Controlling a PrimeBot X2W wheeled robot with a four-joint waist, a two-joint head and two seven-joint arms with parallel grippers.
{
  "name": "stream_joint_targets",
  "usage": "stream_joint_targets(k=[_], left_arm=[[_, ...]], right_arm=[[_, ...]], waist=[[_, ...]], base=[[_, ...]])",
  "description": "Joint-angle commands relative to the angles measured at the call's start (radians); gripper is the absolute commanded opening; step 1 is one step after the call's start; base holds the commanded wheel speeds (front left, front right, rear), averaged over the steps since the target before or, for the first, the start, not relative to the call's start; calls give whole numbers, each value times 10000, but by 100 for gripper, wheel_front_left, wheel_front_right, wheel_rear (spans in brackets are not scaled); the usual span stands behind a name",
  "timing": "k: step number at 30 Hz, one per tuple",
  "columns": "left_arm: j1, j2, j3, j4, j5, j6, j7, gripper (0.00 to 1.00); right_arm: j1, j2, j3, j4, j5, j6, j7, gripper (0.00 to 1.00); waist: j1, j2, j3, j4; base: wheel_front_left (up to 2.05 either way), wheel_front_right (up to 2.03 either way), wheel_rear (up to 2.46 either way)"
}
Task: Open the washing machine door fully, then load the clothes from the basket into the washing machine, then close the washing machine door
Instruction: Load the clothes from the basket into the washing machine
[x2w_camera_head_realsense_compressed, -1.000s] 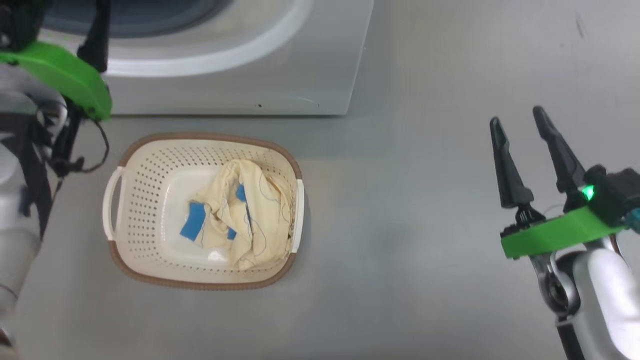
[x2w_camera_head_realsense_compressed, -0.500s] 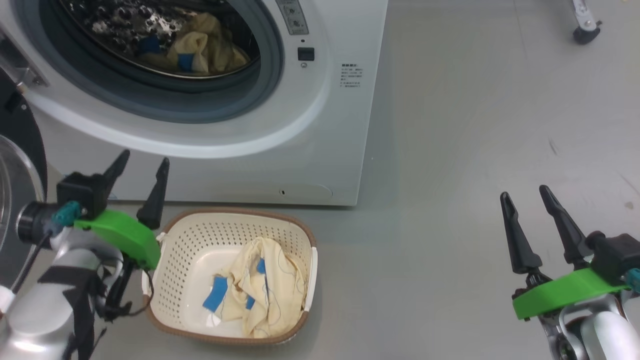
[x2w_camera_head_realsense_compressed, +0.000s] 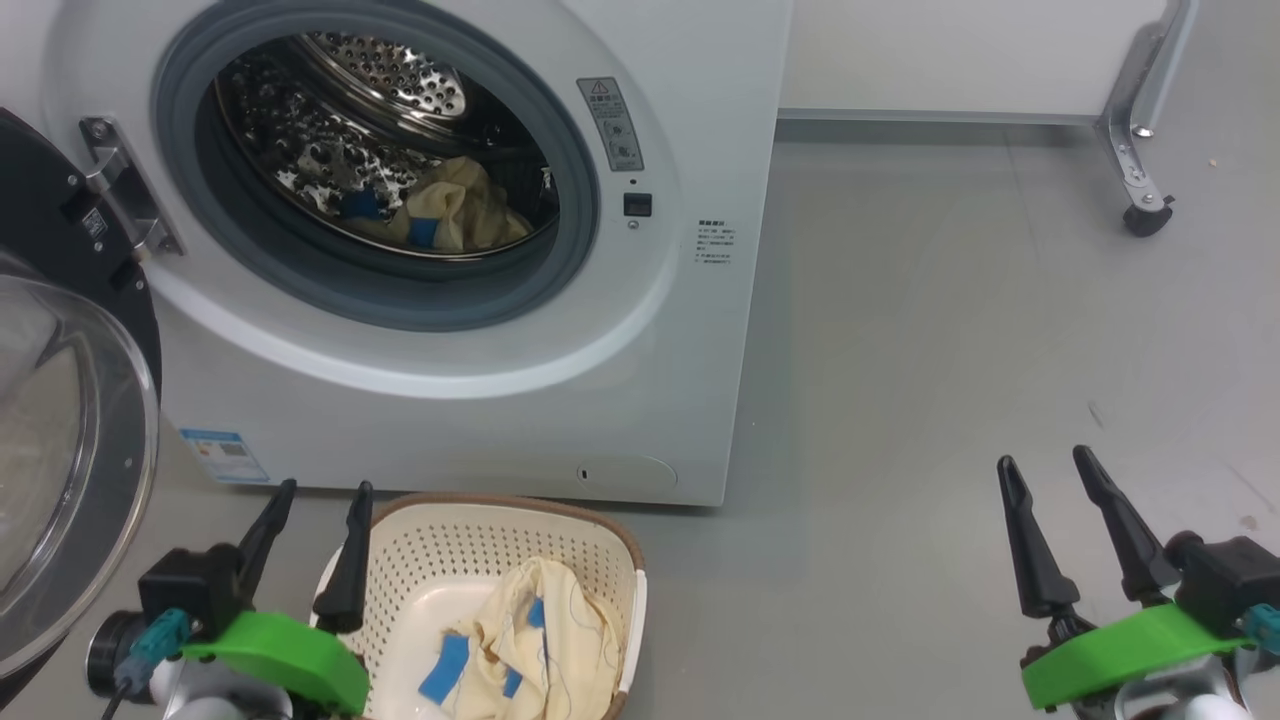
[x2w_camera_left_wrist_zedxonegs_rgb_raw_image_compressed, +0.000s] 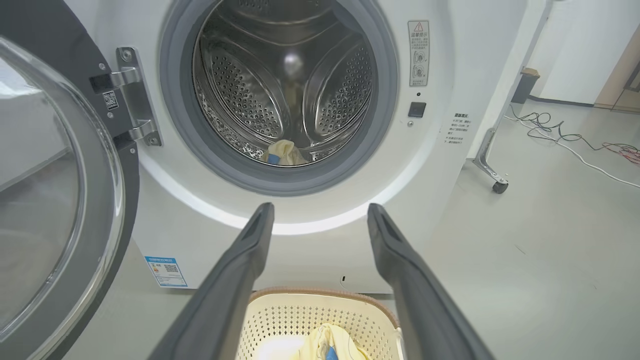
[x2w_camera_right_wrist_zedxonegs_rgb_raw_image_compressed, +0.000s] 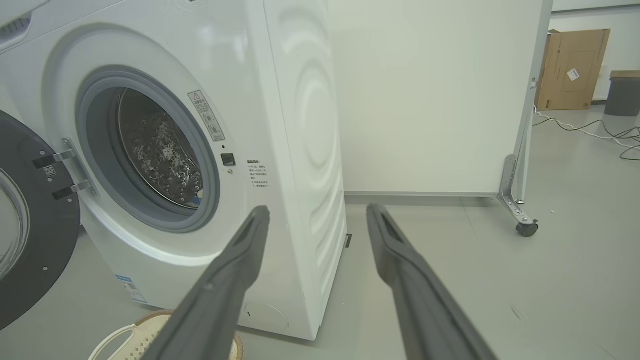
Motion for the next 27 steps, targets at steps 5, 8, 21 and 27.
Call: stream_joint_targets(k=[5,8,21,27], left_arm=[[272,323,816,-1101,439,306,-110,100],[618,169,1059,-1562,766,328,-110,100],[1647,-716,1802,-1849,1804,-77,-110,100],[1714,-995,2084,-1759,2046,-271,-110,100]], right_arm=[[-126,-28,186,-455,87,-4,33,100],[-101,9,221,-432,96,-4,16,100],[-192,147,284,-217,139,-4,-120,100],[-195,166,305,-129,137,-4,-157,100]], waist=[[2,-1,-96,-43],[2,-1,-102,-95],[2,-1,-61,-325],[2,-1,-23,-323]], base=[[0,0,0],[0,0,0],[0,0,0],[0,0,0]])
